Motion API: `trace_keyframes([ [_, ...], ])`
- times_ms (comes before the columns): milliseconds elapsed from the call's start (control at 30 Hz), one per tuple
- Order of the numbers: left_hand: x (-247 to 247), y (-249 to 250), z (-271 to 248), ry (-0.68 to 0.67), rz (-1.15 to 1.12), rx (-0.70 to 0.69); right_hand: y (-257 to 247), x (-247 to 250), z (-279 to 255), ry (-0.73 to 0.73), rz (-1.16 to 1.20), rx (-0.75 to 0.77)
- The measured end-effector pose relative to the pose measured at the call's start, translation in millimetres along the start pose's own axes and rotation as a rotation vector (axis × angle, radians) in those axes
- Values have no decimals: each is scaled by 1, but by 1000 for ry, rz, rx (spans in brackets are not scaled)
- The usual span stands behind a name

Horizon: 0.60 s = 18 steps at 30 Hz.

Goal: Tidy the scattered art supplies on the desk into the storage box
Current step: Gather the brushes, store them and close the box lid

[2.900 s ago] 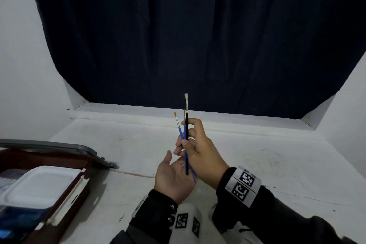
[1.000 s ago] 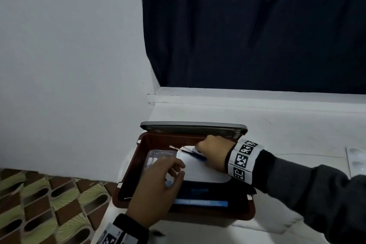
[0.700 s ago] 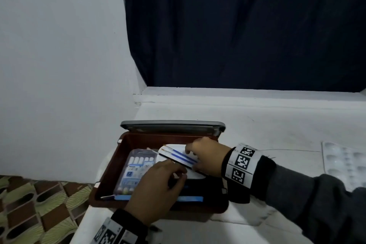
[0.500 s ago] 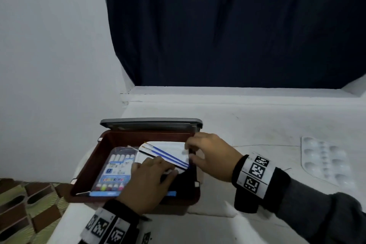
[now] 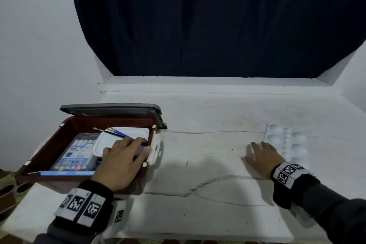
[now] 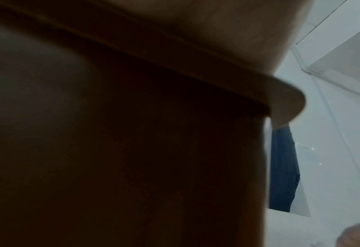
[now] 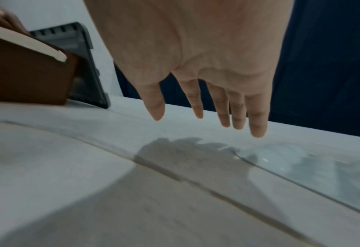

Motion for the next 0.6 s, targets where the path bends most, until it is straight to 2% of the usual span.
trace_keyframes([
  [133,3,-2,-3,67,-15,-27,29,-8,14,-19,19,-112],
  [300,8,2,-4,95,-12,-19,22,-7,24,-32,-9,-107],
  [400,9,2,-3,97,-28,-13,-14,0,26,-13,18,40],
  [600,11,0,-4,122,-61,-11,-100,22,-19,7,191,538],
])
Point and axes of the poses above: each hand's wrist, its own z-axis towards the middle knuckle, its own x-axis out of the back of the hand, y = z × x, the point moved 9 cm from there along z, towards the middle knuckle, and after that the axes turned 13 degrees about -z, right-handed, at the moved point
